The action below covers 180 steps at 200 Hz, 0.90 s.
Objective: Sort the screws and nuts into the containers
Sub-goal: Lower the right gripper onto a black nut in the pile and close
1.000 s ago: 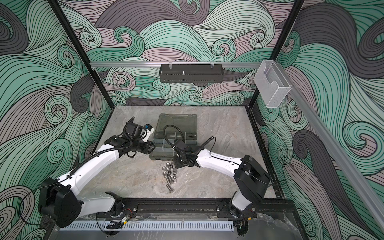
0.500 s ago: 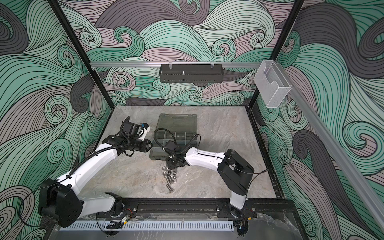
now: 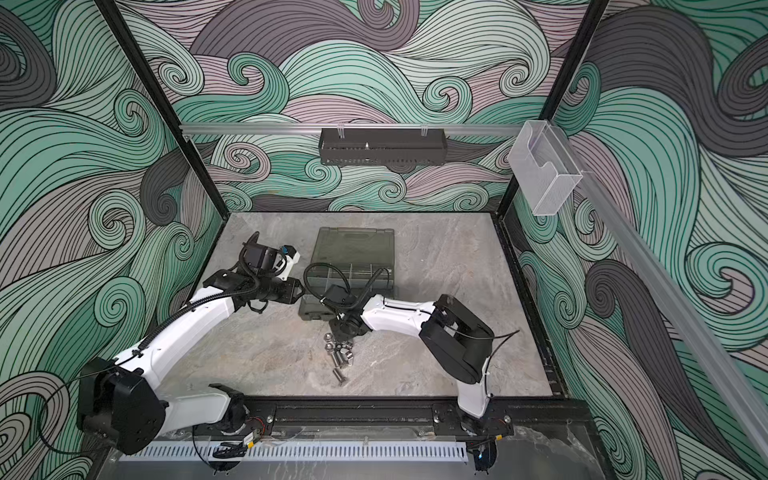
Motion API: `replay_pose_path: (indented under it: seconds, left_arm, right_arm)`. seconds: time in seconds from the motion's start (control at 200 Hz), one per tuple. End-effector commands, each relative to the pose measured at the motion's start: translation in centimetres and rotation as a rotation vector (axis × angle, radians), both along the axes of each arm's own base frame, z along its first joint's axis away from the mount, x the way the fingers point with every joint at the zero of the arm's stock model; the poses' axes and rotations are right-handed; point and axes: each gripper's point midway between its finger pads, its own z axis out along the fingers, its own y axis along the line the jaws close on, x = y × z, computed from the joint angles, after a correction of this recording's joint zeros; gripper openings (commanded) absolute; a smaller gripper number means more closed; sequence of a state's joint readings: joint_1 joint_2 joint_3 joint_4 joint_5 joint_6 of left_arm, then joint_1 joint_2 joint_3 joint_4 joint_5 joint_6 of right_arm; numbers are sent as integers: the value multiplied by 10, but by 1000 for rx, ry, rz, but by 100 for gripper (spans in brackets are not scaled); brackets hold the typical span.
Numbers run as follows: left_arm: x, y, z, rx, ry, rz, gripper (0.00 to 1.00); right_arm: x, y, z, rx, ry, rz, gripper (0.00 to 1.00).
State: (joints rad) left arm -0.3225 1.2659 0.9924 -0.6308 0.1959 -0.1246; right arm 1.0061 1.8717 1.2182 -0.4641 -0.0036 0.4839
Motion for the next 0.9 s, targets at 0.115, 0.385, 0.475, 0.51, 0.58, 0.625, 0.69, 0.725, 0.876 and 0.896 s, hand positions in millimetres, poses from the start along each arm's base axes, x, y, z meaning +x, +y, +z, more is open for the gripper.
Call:
replay_pose_path:
  seconds: [0.115, 0.385, 0.475, 0.51, 0.58, 0.625, 0.69, 0.725, 0.876, 0.896]
  left_arm:
    - [1, -1, 6, -28, -10, 5, 37]
    - [1, -1, 7, -30, -11, 6, 37]
    - [1, -1, 7, -31, -12, 5, 37]
    - [1, -1, 7, -30, -13, 4, 37]
    - [1, -1, 7, -32, -11, 5, 38]
    - [1, -1, 7, -33, -12, 6, 38]
    - [1, -1, 7, -33, -12, 4, 38]
    - [1, -1, 7, -34, -12, 5, 38]
    - [1, -2, 8, -34, -13, 4, 38]
    - [1, -1, 8, -34, -14, 5, 38]
  right_arm:
    - [7, 8, -1, -10, -13, -13, 32]
    - [9, 8, -8, -24, -10, -17, 32]
    - [10, 5, -9, -38, -16, -22, 32]
    - [10, 3, -10, -44, -19, -25, 31]
    - [10, 1, -11, -54, -21, -29, 30]
    - [10, 0, -12, -57, -20, -29, 30]
    - [10, 1, -13, -58, -18, -29, 30]
    - [10, 1, -14, -59, -16, -29, 30]
    - [9, 3, -17, -59, -6, -26, 30]
    - [9, 3, -17, -58, -6, -25, 30]
